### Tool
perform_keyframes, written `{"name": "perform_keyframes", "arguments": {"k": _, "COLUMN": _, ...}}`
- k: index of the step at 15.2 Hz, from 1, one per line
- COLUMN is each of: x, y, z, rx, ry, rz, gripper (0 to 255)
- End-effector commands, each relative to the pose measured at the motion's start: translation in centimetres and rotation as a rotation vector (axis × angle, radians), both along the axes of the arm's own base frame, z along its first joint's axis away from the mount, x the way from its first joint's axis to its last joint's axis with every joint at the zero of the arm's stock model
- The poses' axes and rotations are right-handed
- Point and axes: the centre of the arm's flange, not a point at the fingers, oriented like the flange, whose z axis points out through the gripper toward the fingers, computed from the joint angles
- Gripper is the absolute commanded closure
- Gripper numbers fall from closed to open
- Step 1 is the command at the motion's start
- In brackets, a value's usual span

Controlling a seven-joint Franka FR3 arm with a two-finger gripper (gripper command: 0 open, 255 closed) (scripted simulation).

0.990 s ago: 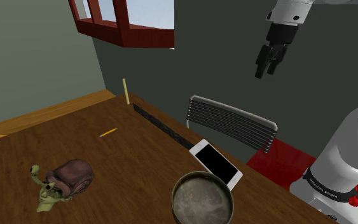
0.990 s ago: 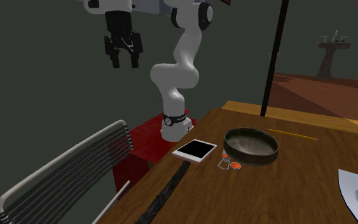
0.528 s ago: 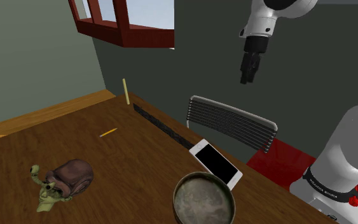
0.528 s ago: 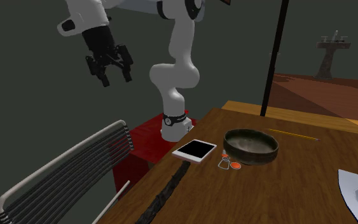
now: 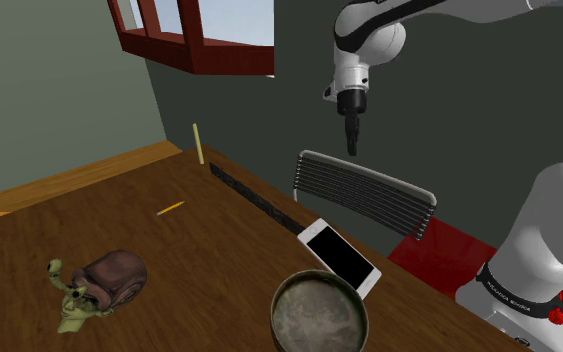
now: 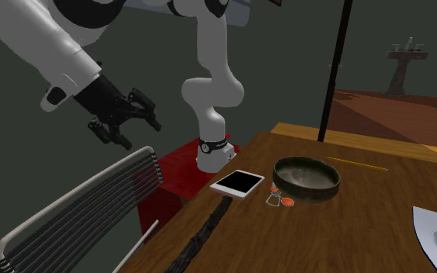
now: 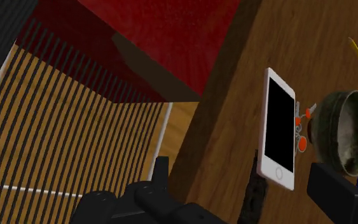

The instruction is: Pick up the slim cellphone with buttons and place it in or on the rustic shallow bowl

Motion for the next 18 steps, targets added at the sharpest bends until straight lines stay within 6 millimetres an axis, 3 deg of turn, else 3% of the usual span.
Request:
{"name": "perform_keyframes", "arguments": {"k": 1, "x": 2.2, "y": 1.2, "z": -2.6, "rx": 0.074, "ry": 0.058, "rz": 0.096, "gripper": 0}}
{"name": "perform_keyframes", "arguments": {"k": 5, "x": 5.3, "y": 5.6, "z": -7.6, "rx": 0.211, "ry": 0.169, "rz": 0.280, "gripper": 0}}
{"name": "perform_keyframes", "arguments": {"k": 9, "x": 7.0, "y": 11.1, "z": -12.2, "rx": 0.347, "ry": 0.281, "rz": 0.464, "gripper": 0}}
{"name": "perform_keyframes", "arguments": {"k": 15, "x": 6.6, "y": 20.7, "z": -17.7, "rx": 0.551, "ry": 0.449, "rz": 0.740, "gripper": 0}}
{"name": "perform_keyframes", "arguments": {"k": 18, "x": 5.5, "y": 21.2, "z": -18.2, "rx": 0.560, "ry": 0.456, "rz": 0.752, "gripper": 0}}
